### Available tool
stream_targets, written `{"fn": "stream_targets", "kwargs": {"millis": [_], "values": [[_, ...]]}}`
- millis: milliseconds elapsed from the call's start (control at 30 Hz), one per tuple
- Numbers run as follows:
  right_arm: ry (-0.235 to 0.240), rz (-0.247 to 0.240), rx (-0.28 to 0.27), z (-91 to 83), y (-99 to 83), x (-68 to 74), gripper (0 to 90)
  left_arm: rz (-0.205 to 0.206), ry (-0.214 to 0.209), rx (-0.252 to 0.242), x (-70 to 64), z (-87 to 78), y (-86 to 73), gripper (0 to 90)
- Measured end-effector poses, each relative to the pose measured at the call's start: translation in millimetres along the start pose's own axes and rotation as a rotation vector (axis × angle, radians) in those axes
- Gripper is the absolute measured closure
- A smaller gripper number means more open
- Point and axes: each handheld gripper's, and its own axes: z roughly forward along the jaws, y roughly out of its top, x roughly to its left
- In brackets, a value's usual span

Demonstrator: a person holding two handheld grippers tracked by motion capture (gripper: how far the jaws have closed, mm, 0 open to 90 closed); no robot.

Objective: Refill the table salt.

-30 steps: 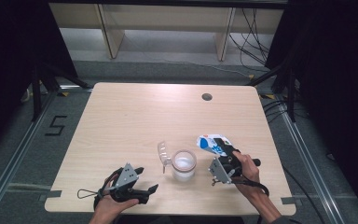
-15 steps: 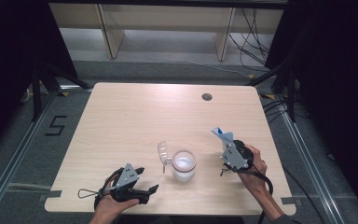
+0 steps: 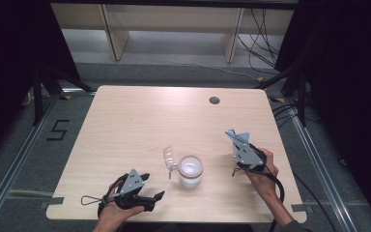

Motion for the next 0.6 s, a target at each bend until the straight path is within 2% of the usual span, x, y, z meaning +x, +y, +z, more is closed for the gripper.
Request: {"fn": "stream_targets", "kwargs": {"millis": [133, 300, 400, 600], "values": [[0.012, 0.033, 0.012, 3.1, -3.4, -0.2, 89.6, 0.001, 0.002, -0.001, 0.5, 0.1, 0.0, 19.1], [0.030, 0.061, 0.027, 8.0, -8.0, 0.5, 89.6, -0.016, 0.004, 0.006, -1.3, 0.2, -0.3, 19.0], [0.036, 0.090, 0.029, 9.9, -10.5, -0.6, 89.6, 0.000, 0.001, 0.000, 0.4, -0.2, -0.2, 19.0], [0.045, 0.115, 0.045, 12.1, -14.8, -2.3, 89.5, -0.004, -0.002, 0.003, -0.3, 1.8, -0.4, 19.0]]}}
